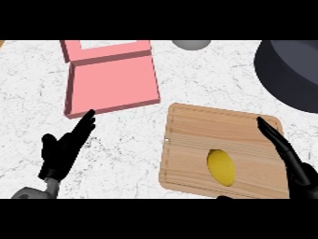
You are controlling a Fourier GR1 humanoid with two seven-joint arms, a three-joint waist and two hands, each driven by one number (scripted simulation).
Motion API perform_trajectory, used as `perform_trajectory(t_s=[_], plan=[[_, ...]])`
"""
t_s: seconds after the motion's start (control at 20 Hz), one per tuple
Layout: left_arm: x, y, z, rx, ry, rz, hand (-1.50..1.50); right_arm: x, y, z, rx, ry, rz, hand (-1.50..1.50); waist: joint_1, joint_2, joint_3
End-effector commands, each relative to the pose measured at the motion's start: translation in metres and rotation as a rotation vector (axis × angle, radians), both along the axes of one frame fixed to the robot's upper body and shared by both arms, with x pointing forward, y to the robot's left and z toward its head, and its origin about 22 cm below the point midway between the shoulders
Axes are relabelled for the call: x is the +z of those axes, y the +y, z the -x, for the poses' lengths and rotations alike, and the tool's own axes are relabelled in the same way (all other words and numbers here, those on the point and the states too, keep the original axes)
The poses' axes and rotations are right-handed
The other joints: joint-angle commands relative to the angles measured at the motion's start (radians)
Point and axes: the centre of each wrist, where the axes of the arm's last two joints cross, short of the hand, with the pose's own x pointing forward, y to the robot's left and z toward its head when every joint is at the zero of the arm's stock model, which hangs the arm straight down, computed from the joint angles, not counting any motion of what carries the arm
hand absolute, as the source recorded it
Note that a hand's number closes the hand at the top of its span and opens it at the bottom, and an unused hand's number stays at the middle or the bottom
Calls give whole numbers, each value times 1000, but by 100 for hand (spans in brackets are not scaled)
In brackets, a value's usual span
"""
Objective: Pick the lemon from the cutting board and place it in the pot
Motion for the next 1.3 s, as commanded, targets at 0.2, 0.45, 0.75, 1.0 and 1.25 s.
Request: perform_trajectory(t_s=[0.2,0.45,0.75,1.0,1.25], plan=[[-8,2,-10,-48,15,-5,0,46,9,25,-28,315,25,-150,33,10,-3],[1,-12,-15,-68,20,13,0,47,7,-9,-38,497,37,-150,48,12,-1],[-13,-14,-10,-38,31,5,0,12,9,-14,91,721,233,-150,45,11,0],[-5,-27,-19,-37,13,-1,0,-19,-2,-42,69,729,259,-150,42,10,0],[-17,-1,-11,-47,29,-16,0,-39,-3,-31,11,628,235,-150,39,9,0]])
